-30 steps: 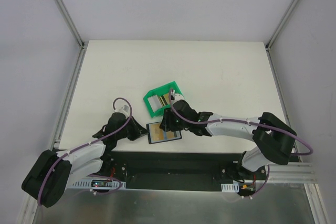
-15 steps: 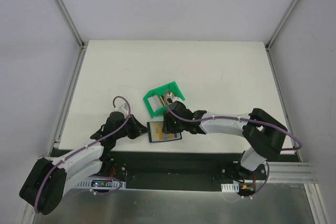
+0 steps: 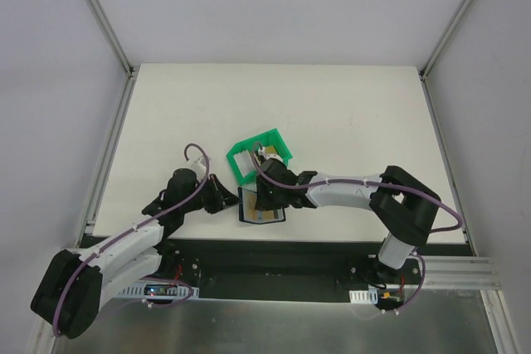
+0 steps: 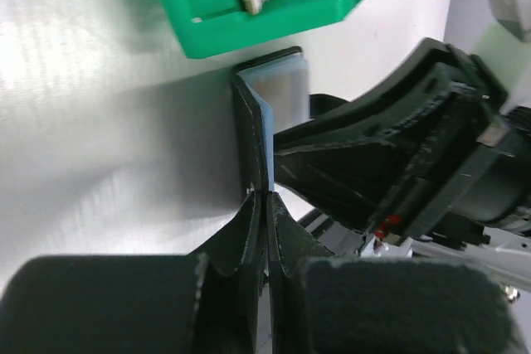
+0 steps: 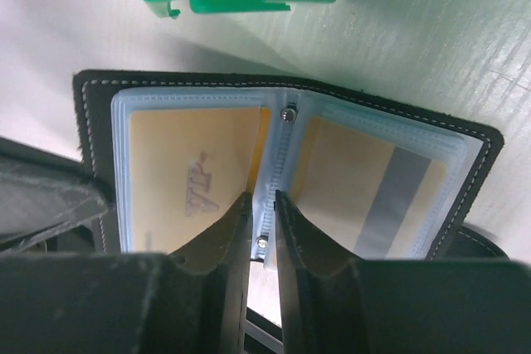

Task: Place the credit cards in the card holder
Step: Turn over the card slot in the card holder.

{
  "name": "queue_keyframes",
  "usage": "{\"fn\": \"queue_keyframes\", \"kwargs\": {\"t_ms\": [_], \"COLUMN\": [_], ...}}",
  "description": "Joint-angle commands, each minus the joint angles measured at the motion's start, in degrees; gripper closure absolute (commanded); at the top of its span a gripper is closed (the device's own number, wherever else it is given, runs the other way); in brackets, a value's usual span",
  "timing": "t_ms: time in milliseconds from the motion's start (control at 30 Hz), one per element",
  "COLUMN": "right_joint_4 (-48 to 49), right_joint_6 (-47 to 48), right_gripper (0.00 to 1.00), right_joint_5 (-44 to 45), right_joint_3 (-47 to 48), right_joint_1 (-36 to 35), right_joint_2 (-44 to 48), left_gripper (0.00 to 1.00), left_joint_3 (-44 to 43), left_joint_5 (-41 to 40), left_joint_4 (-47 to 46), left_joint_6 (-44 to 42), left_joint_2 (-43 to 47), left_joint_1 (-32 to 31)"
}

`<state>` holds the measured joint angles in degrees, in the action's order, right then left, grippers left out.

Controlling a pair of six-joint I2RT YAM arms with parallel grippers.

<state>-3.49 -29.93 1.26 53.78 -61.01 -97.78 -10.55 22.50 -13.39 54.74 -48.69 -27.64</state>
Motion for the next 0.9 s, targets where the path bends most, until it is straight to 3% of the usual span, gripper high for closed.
{"fn": "queue_keyframes", "kwargs": {"t_ms": [0,233,333,633,867], "right_joint_4": [-2.14,-1.0,-1.08,-8.11,-2.24], "right_joint_6": [-0.04,-0.12,-0.13,-0.21,-1.7], "right_gripper": [0.81,0.83,0.82,0.74,0.71], "right_joint_5": [-0.64,-1.61,2.95,17.19,9.66], "right_joint_3": [1.94,0.72,-1.65,-5.96,-7.81], "right_joint_1": [-0.16,-0.25,-0.25,-0.07,0.19], "right_joint_2": [-0.84,0.56,4.42,17.87,18.15], "left_gripper": [1.0,1.0,1.0,1.0,1.0], "left_joint_3": [-3.95,-7.73,-9.23,-5.54,-3.61], "left_joint_5": [6.4,8.35,7.83,-0.96,-4.21], "left_joint_4": [-3.22,-7.71,-8.5,-7.35,-5.16], "left_joint_6": [-2.8,-2.97,-3.15,1.07,1.42], "left_joint_2": [-1.58,-9.75,-14.14,-13.45,-10.65], "left_joint_1": [0.22,-5.31,-7.86,-8.57,-8.57]}}
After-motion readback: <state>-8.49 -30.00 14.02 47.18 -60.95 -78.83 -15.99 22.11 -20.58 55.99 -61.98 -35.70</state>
